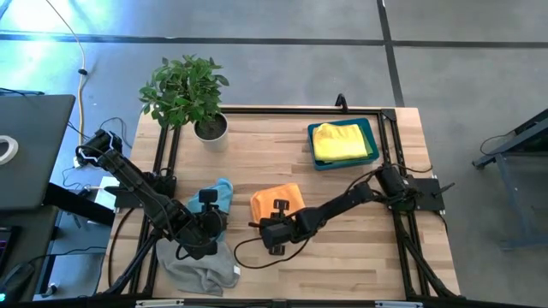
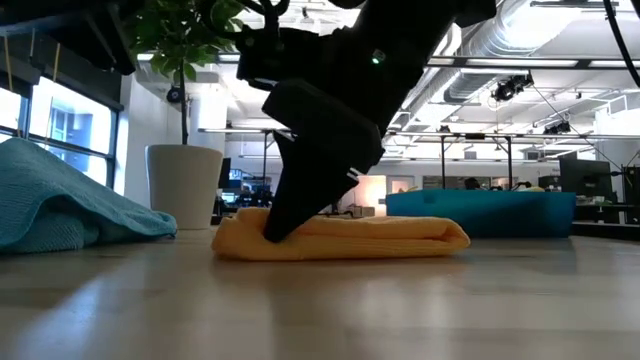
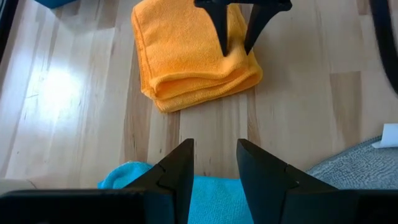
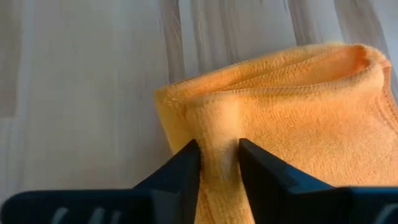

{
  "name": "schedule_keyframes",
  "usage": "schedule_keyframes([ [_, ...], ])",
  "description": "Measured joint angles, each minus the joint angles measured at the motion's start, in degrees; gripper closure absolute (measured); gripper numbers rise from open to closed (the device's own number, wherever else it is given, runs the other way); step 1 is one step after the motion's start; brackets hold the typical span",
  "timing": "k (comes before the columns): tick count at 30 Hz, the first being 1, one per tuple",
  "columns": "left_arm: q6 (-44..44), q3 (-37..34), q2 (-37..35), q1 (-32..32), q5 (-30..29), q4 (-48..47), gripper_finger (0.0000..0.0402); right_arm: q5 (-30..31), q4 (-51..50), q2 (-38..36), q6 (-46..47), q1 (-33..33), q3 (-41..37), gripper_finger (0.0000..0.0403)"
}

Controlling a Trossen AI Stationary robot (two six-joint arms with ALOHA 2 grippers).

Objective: Fold microfiber towels
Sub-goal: Fold the orange microfiber cloth

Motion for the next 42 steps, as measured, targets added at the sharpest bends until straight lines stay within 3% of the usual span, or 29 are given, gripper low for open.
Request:
schedule_keyframes([
  [8, -0.03, 0.00, 0.00, 0.00, 0.07, 0.00, 0.0289, -3.12, 0.12, 0.00, 0.00, 0.06, 0.11, 0.0385],
  [12, -0.16, 0.00, 0.00, 0.00, 0.13, 0.00, 0.0289, -3.99, 0.15, 0.00, 0.00, 0.04, 0.13, 0.0400],
  [25, -0.31, 0.00, 0.00, 0.00, 0.18, 0.00, 0.0289, -6.35, -1.25, -2.27, 0.09, 0.01, 0.22, 0.0399],
  [35, -1.05, 0.00, 0.00, 0.00, 0.18, 0.00, 0.0289, -8.45, -1.02, -2.34, 2.74, -0.12, 0.22, 0.0322],
  [42, -1.05, 0.00, 0.00, 0.00, 0.18, 0.00, 0.0289, -8.52, 0.51, -2.34, 3.10, -0.12, 0.22, 0.0336],
])
